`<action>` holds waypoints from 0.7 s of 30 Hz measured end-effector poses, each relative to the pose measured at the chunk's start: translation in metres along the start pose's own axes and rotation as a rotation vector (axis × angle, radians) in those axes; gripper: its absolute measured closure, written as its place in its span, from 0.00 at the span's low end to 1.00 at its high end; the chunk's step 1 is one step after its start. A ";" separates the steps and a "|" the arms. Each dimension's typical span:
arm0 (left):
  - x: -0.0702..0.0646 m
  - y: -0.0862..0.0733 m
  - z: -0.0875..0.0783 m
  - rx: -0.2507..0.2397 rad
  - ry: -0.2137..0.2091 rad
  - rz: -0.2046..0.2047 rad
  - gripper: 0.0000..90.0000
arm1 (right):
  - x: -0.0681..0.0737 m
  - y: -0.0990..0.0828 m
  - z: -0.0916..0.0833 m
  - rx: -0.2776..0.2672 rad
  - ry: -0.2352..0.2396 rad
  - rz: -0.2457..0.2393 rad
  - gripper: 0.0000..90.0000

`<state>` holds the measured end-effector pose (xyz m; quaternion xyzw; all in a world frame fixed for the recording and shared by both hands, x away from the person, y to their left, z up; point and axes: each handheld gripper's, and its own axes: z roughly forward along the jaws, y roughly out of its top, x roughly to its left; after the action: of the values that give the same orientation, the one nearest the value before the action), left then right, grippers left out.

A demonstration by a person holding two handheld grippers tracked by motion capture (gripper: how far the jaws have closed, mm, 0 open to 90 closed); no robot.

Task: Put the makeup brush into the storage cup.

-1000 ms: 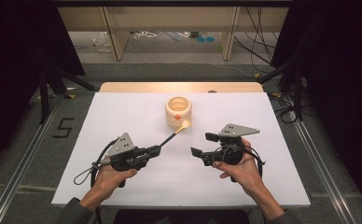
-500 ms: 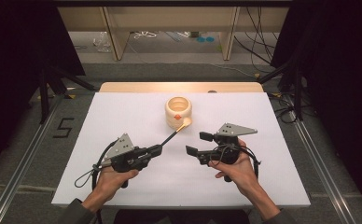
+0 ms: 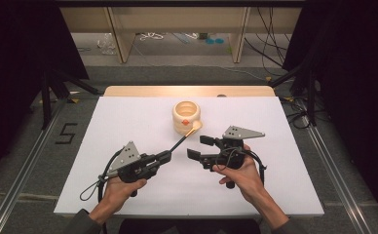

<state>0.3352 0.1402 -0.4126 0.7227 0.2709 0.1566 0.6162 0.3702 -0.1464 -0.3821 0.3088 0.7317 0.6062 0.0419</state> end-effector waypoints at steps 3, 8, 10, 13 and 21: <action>-0.003 -0.001 0.001 -0.005 -0.010 0.004 0.94 | 0.001 0.002 0.003 -0.005 0.018 0.014 0.30; -0.005 -0.001 0.001 -0.009 -0.003 0.002 0.94 | 0.001 0.003 0.008 -0.020 0.041 0.028 0.34; -0.005 -0.001 0.001 -0.014 -0.009 0.016 0.94 | 0.000 0.004 0.010 -0.026 0.045 0.039 0.35; -0.007 -0.001 0.002 -0.022 -0.007 0.010 0.94 | -0.002 0.004 0.012 -0.038 0.059 0.054 0.38; -0.008 -0.001 0.002 -0.027 -0.013 0.020 0.94 | -0.002 0.005 0.014 -0.043 0.076 0.072 0.42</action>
<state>0.3294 0.1336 -0.4130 0.7178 0.2576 0.1617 0.6263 0.3800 -0.1347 -0.3820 0.3105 0.7079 0.6344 -0.0013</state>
